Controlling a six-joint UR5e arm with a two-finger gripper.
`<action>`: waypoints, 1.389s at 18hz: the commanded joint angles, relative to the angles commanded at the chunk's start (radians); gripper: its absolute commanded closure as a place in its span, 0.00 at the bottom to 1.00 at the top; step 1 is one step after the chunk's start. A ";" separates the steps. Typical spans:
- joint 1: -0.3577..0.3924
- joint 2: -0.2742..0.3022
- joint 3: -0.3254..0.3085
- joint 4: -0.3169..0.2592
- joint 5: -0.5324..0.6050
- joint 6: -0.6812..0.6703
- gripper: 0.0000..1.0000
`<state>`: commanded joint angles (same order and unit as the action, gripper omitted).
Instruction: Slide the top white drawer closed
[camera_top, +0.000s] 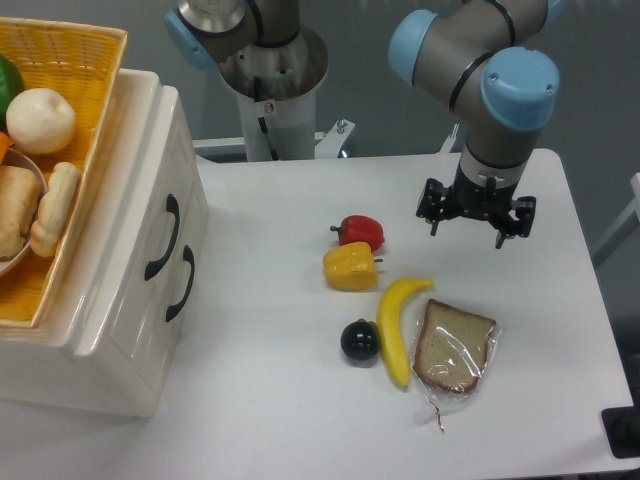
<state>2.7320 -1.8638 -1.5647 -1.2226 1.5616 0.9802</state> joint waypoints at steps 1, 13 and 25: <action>0.000 0.000 0.000 0.000 0.000 0.000 0.00; -0.003 -0.002 -0.002 0.000 0.035 0.000 0.00; -0.008 -0.009 0.009 0.006 0.023 0.003 0.00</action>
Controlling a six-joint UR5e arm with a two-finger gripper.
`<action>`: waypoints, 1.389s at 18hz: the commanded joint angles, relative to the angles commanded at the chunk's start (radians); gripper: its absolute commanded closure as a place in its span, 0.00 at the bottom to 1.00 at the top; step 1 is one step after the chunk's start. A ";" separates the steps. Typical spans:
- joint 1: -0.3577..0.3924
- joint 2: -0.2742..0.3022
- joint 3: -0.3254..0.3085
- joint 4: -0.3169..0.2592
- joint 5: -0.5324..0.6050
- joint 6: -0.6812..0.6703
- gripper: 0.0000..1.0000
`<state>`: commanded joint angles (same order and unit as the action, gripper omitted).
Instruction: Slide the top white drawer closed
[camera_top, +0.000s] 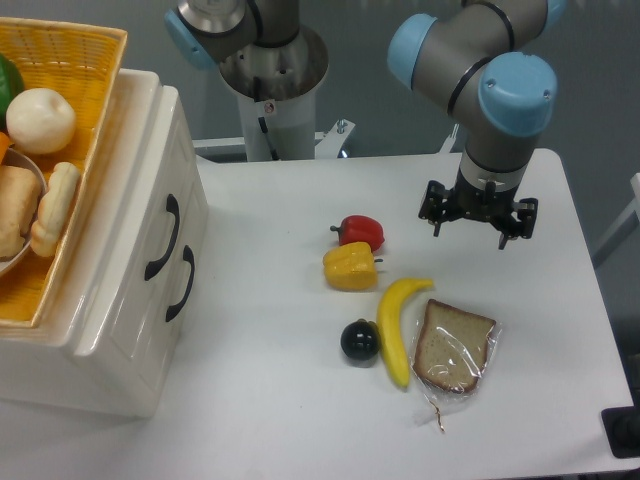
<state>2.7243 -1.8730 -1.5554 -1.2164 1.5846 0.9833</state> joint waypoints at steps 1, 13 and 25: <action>0.000 0.002 -0.002 0.000 -0.002 0.000 0.00; -0.051 0.009 0.003 0.002 -0.092 -0.017 0.00; -0.110 0.032 0.008 0.009 -0.058 -0.048 0.00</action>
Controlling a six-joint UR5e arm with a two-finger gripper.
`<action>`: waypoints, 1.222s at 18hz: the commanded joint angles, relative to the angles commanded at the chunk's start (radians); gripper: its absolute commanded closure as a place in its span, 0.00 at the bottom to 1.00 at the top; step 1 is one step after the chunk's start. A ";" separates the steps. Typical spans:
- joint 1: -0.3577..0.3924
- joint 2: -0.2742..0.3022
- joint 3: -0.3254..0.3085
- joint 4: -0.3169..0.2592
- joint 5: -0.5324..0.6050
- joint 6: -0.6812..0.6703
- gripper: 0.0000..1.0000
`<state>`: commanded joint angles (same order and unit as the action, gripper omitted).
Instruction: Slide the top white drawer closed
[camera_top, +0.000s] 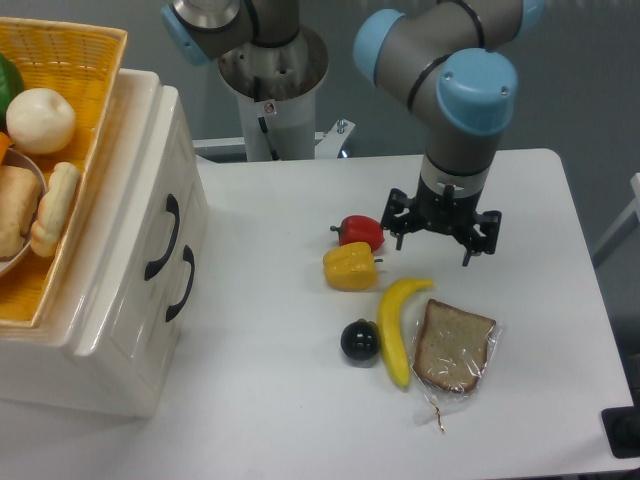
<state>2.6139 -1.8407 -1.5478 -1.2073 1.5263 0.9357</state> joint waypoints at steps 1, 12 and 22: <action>-0.002 -0.005 0.005 0.018 0.002 0.000 0.00; 0.003 -0.005 -0.006 0.029 0.005 -0.021 0.00; -0.018 0.000 -0.006 0.029 0.000 -0.023 0.00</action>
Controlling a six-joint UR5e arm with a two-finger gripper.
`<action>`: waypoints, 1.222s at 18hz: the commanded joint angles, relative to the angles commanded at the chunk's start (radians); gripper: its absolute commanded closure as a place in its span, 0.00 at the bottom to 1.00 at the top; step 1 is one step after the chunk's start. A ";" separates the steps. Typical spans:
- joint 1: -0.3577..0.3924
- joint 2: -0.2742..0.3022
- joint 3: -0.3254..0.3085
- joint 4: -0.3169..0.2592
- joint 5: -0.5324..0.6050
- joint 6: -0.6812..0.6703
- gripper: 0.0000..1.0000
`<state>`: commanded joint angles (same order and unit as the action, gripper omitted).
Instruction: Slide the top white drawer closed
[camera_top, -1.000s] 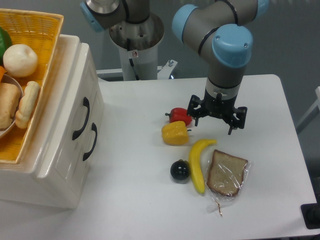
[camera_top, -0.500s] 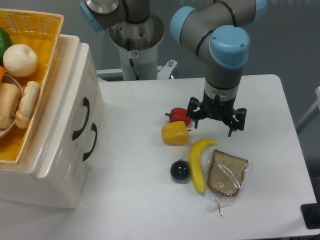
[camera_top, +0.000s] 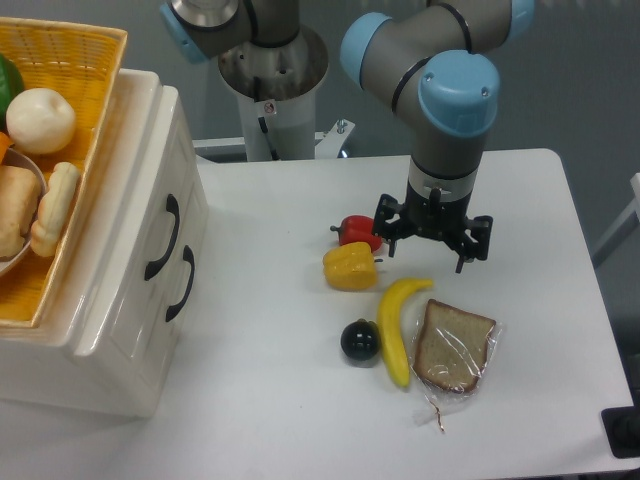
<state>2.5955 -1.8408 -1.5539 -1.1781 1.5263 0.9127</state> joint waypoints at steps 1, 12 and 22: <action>-0.003 -0.001 0.003 0.002 0.000 0.002 0.00; 0.009 -0.014 0.012 0.003 -0.002 0.011 0.00; 0.003 -0.017 0.018 0.003 -0.002 0.006 0.00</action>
<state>2.5986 -1.8576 -1.5355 -1.1750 1.5248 0.9189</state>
